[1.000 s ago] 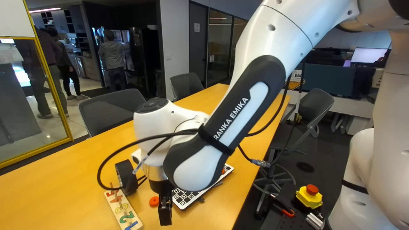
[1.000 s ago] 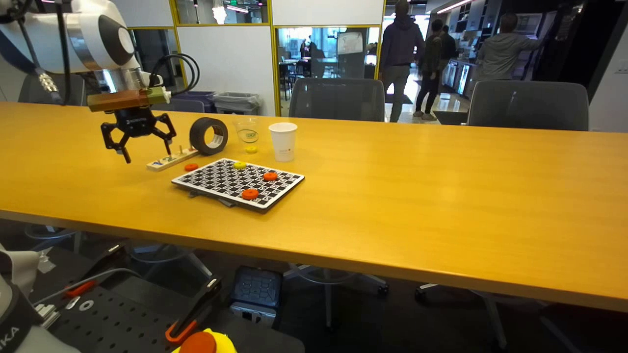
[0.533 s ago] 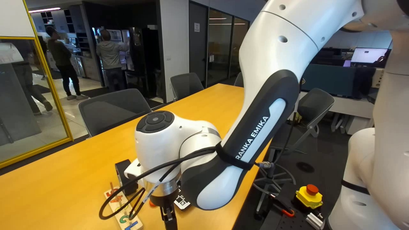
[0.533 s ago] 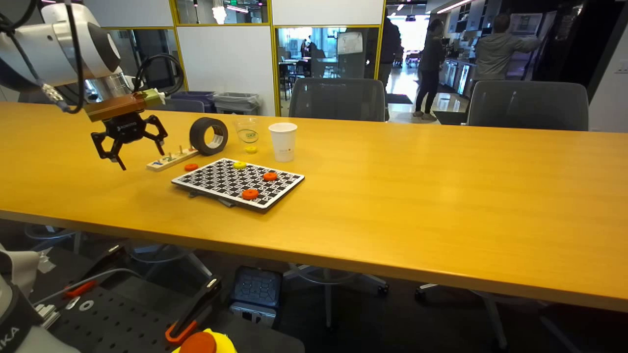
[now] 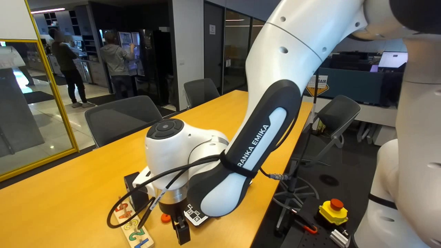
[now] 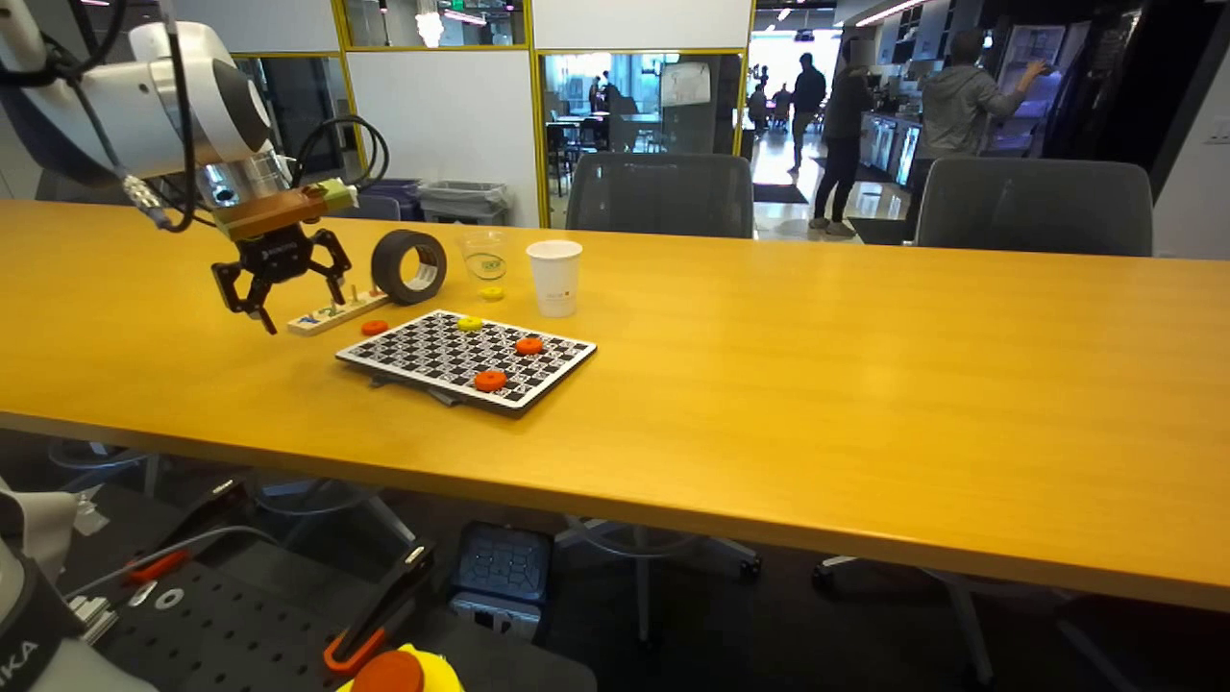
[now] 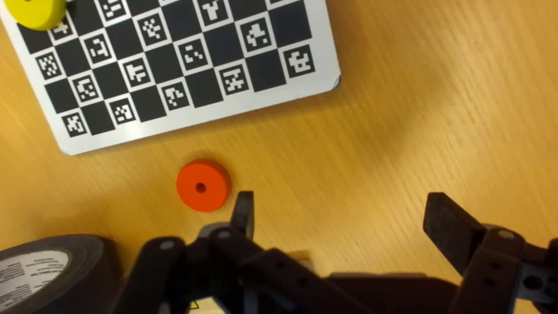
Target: Divide the rings equally and put some in the clear cup and the rest in the white cup
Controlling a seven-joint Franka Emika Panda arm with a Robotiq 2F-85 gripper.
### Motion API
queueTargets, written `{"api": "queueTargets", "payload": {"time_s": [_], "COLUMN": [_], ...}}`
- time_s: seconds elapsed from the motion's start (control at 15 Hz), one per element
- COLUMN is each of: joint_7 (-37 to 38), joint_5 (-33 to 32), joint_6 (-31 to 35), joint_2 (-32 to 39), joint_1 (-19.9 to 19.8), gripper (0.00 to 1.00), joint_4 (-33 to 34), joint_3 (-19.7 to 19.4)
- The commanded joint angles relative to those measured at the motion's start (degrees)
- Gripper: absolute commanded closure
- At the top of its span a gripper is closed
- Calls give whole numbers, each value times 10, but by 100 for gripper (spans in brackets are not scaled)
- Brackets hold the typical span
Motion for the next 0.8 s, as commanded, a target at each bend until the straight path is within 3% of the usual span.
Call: {"api": "queueTargets", "payload": {"time_s": [0.0,0.73], "joint_7": [-49,-135], "joint_5": [6,29], "joint_6": [2,-5], "joint_2": [44,132], "joint_1": [-16,-65], "gripper": [0,0], "joint_4": [50,134], "joint_3": [-4,1]}}
